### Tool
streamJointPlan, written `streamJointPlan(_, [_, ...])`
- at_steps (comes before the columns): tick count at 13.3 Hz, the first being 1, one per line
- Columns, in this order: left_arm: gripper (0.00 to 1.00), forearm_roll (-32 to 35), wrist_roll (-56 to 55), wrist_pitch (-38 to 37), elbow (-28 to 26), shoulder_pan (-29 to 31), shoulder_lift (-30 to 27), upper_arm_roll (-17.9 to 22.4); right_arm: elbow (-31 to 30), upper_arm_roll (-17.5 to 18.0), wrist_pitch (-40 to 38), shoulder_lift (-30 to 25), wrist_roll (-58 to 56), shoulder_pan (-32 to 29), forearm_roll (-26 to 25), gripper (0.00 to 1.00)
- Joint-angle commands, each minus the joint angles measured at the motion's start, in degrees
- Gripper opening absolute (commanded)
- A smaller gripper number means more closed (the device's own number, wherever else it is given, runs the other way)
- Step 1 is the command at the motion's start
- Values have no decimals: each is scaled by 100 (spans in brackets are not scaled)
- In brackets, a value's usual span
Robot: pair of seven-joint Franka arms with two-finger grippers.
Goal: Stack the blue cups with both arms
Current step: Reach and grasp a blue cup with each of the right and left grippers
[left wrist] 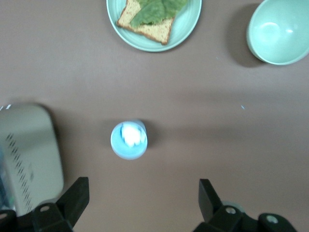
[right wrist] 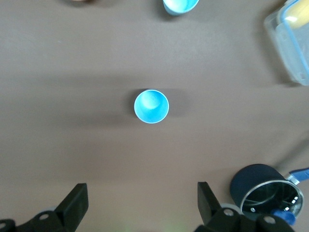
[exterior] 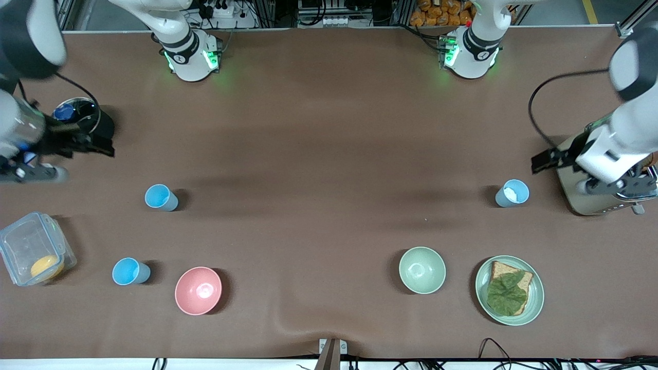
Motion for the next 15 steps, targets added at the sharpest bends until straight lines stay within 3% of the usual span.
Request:
streamJointPlan(1, [100,-13,338,701,-868,204,0,-73,-391,0,350,139,17,-30,-349,100])
streamJointPlan(3, [100,-13,445,971,-886,493,448,-81,-970,0,981,184,34,-161,-754,100])
streamJointPlan(5, [100,-13,462,1262,-930,660,792,-73,-1472,0,1719,280,43,-433,-747,100])
streamJointPlan(9, [96,-13,542,2464,-1605,749,995,-73,-1676,0,2284,815,52,-504,-738,100])
streamJointPlan(12, [82,-13,568,2845,-1713,845,1267,-73,-1843,0,2574,940,52,-513,-738,100])
streamJointPlan(15, [78,-13,744,2925,-1765,924,1320,-73,-2290,0,3206,957,52,-574,-738,100])
